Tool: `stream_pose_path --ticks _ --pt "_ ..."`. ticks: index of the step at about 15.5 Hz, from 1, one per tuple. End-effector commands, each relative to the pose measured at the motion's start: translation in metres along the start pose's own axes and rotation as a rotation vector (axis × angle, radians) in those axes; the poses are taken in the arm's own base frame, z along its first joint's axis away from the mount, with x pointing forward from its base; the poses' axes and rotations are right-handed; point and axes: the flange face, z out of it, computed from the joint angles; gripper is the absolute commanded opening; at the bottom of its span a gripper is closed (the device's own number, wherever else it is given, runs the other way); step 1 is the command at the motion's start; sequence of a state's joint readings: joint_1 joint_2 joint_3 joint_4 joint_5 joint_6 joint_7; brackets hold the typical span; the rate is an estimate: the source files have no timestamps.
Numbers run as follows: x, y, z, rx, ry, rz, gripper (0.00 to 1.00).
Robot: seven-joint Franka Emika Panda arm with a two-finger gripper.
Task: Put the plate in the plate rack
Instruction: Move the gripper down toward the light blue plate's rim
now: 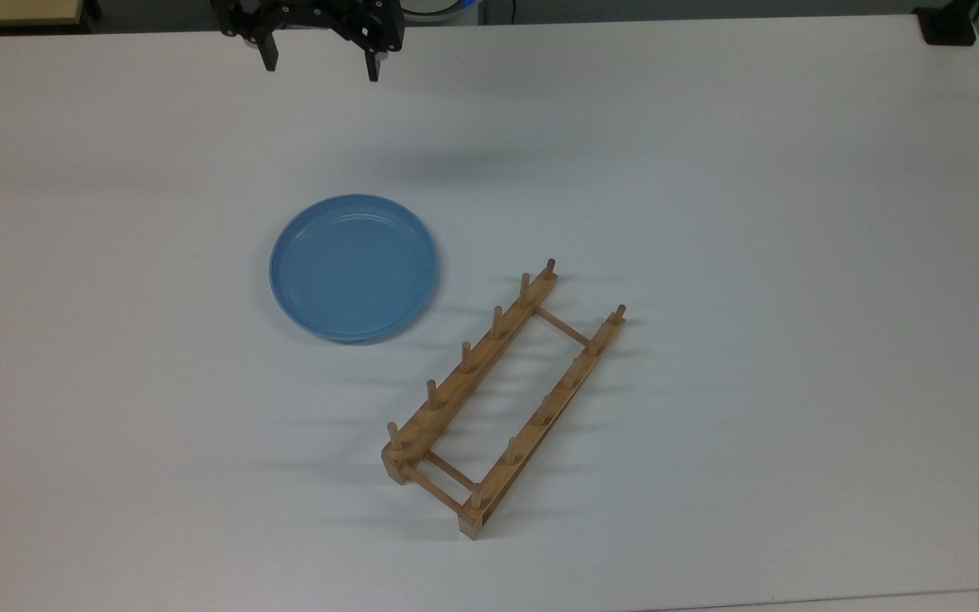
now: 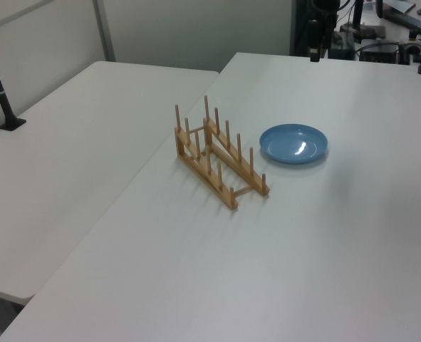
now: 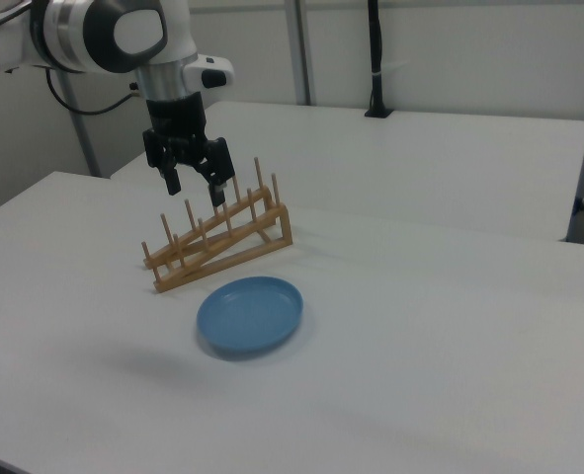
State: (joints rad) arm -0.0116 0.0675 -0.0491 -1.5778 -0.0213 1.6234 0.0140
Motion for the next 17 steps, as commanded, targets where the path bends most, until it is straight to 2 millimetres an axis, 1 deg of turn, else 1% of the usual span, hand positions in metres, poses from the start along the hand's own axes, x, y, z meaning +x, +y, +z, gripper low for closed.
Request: stream_pose_path --ticks 1,8,10,11,13,15,17 --pt "-0.002 0.01 -0.002 0.008 0.023 0.027 1.0" --pt "-0.001 0.006 0.002 0.011 0.015 0.03 1.0" --pt "0.001 0.0 0.007 0.013 0.009 0.023 1.0" --pt "0.005 -0.001 0.012 0.014 0.002 0.02 1.0" --pt "0.007 -0.001 0.015 0.015 -0.003 0.0 1.0" --pt "0.015 0.008 0.025 0.013 0.004 -0.048 1.0" --pt "0.03 0.011 0.045 0.01 0.014 -0.075 1.0"
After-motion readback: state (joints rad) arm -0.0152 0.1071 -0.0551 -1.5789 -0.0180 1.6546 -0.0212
